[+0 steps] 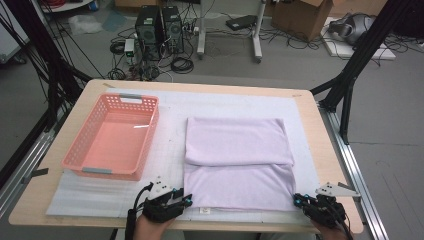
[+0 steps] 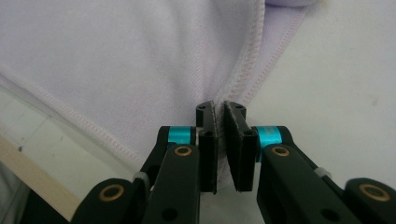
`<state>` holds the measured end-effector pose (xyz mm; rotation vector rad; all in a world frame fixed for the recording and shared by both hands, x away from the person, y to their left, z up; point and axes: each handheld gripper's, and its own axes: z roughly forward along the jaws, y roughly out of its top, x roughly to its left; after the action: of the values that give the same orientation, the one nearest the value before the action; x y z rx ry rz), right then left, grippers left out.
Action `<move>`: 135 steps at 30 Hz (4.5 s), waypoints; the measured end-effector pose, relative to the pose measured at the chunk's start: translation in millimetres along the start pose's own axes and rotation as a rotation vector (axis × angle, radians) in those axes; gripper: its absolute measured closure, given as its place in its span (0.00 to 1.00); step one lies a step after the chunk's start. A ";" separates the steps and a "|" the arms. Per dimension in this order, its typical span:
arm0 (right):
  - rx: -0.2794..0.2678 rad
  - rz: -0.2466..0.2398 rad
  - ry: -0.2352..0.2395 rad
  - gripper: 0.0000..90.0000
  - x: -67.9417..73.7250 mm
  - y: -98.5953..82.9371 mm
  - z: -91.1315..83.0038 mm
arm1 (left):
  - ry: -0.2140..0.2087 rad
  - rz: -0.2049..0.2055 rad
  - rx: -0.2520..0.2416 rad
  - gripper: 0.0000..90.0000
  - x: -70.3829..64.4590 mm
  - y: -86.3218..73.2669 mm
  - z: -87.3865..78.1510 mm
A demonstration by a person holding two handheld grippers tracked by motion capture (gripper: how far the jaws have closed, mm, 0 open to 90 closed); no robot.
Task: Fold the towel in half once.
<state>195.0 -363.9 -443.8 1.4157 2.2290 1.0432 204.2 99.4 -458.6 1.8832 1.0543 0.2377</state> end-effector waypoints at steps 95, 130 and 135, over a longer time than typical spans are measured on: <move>-0.134 0.036 -0.072 0.69 -74.5 101.0 83.7 | 0.188 0.025 -0.044 0.93 79.8 110.1 96.7; -0.136 0.098 -0.170 0.70 -87.1 125.9 100.5 | 0.241 -0.065 -0.097 0.63 102.2 138.9 113.3; -0.133 0.142 -0.168 0.54 -94.0 125.6 99.8 | 0.233 -0.072 -0.028 0.48 106.7 133.6 121.0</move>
<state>380.5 -373.2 -434.9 1.5589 1.9295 1.0530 412.0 76.7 -444.8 1.8200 1.2659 0.4362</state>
